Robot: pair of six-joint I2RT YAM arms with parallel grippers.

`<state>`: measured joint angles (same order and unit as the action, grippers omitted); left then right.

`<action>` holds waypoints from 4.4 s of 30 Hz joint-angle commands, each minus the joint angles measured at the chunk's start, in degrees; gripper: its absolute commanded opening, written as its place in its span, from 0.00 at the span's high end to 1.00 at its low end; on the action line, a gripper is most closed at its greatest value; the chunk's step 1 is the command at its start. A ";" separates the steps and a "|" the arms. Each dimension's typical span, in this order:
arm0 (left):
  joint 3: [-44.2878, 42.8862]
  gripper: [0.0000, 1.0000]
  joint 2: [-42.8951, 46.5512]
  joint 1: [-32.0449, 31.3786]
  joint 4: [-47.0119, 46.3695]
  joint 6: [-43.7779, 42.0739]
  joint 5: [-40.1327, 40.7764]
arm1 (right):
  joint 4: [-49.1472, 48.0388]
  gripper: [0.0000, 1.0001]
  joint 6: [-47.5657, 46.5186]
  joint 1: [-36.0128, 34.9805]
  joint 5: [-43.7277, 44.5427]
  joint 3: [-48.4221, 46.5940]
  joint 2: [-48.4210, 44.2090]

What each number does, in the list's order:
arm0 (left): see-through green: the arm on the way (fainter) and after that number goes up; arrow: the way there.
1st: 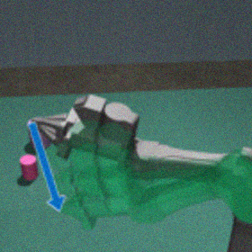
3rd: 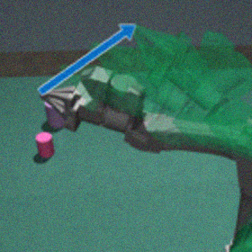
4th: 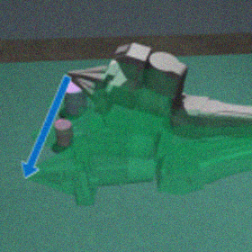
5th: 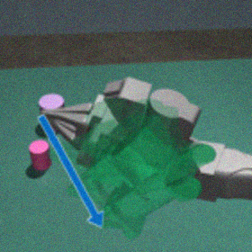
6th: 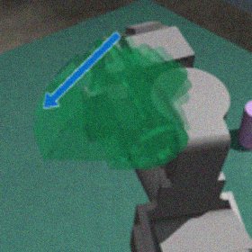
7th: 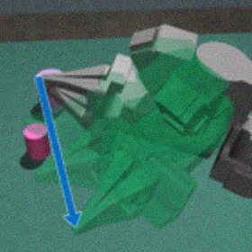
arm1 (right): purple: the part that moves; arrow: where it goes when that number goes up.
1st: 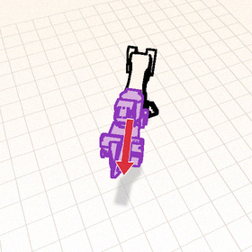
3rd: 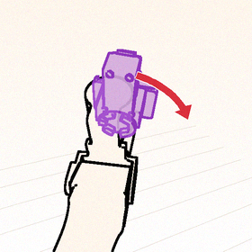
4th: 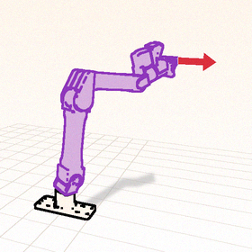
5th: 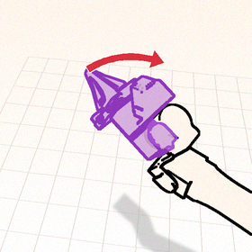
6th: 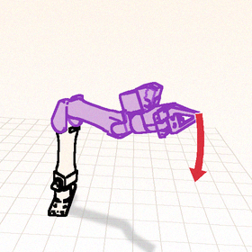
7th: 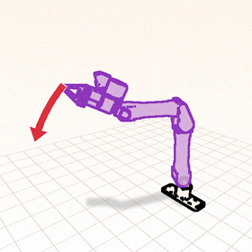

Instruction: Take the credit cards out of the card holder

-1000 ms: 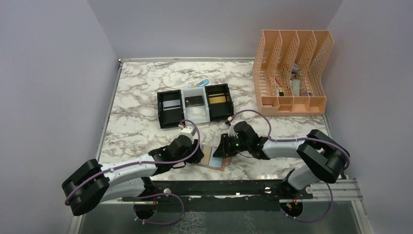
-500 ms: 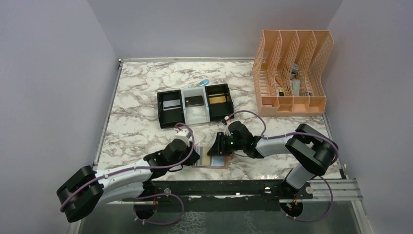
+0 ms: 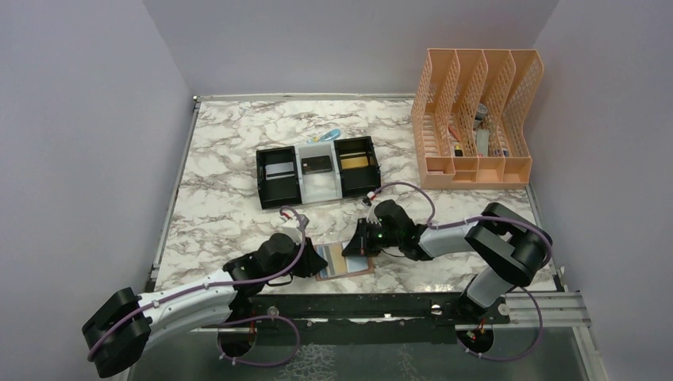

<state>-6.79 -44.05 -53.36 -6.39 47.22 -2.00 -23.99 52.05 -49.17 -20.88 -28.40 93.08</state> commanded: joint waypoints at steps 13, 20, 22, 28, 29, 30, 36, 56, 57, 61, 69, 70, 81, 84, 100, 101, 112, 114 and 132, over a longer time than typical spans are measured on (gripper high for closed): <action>-3.16 0.58 -1.33 -0.25 1.03 1.80 0.10 | -17.25 0.99 4.37 4.03 -6.56 10.34 7.36; -3.02 0.58 3.29 -0.35 0.29 3.11 0.76 | -16.79 0.99 2.28 4.48 -3.69 11.05 10.48; -2.65 0.58 3.87 -0.38 -0.27 3.41 0.58 | -15.12 0.99 1.82 4.45 -2.48 11.05 9.26; -1.38 0.53 1.73 -0.34 -6.61 5.66 -3.47 | -11.98 0.99 0.62 4.43 -1.75 10.25 7.97; -1.46 0.53 1.20 -0.40 -6.46 5.68 -3.11 | -12.00 0.99 0.75 4.43 -1.79 10.29 8.05; -1.35 0.53 0.52 -0.41 -6.52 5.62 -2.89 | -11.79 0.99 0.84 4.43 -1.71 10.18 8.06; -0.32 0.51 -4.15 -0.39 -9.18 7.18 -2.81 | -10.14 0.99 0.56 4.44 -0.96 9.31 7.71; -0.27 0.60 -9.27 -0.34 -18.19 8.32 -6.32 | 0.71 0.74 -3.29 4.43 -5.84 1.64 -1.61; -0.24 0.60 -9.06 -0.34 -18.21 8.32 -6.19 | 1.82 0.70 -3.25 4.43 -5.05 1.60 -3.00; -0.13 0.57 -8.13 -0.34 -18.22 8.32 -6.26 | 7.68 0.62 -3.72 4.44 0.71 1.21 -9.11; -0.82 0.54 -10.16 -0.43 -19.16 7.90 -7.08 | 21.32 0.58 -4.57 4.43 16.17 1.69 -24.35; -1.04 0.54 -10.69 -0.47 -19.49 7.82 -7.20 | 22.83 0.56 -4.45 4.43 17.66 1.95 -26.68; -10.16 0.49 -26.39 -5.39 -26.60 5.87 -7.14 | 32.67 0.49 -2.92 4.43 27.24 6.03 -48.14; -12.84 0.46 -29.17 -7.20 -26.99 4.96 -6.23 | 33.32 0.46 -2.88 4.43 28.16 6.78 -51.35; -6.33 0.44 -13.47 -7.09 -12.30 5.00 6.61 | 19.45 0.54 -11.07 4.44 5.86 8.51 -45.90; -6.77 0.44 -12.42 -7.10 -10.13 4.95 7.81 | 19.58 0.56 -11.06 4.43 4.21 7.44 -43.31; -6.00 0.37 -6.78 -7.02 -10.82 5.50 9.14 | 18.82 0.71 -11.48 4.40 -2.94 1.80 -22.59; -7.29 0.37 -9.02 -7.01 -11.30 4.73 7.52 | 18.86 0.73 -12.36 4.44 -4.09 1.18 -19.61; -15.50 0.51 -30.60 -7.10 -15.67 4.10 0.60 | 17.56 0.80 -10.00 4.43 8.13 8.04 -10.21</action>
<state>-21.26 -72.07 -60.45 -20.45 50.74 0.56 -9.28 42.26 -44.77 -17.65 -23.49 79.33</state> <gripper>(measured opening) 0.516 0.205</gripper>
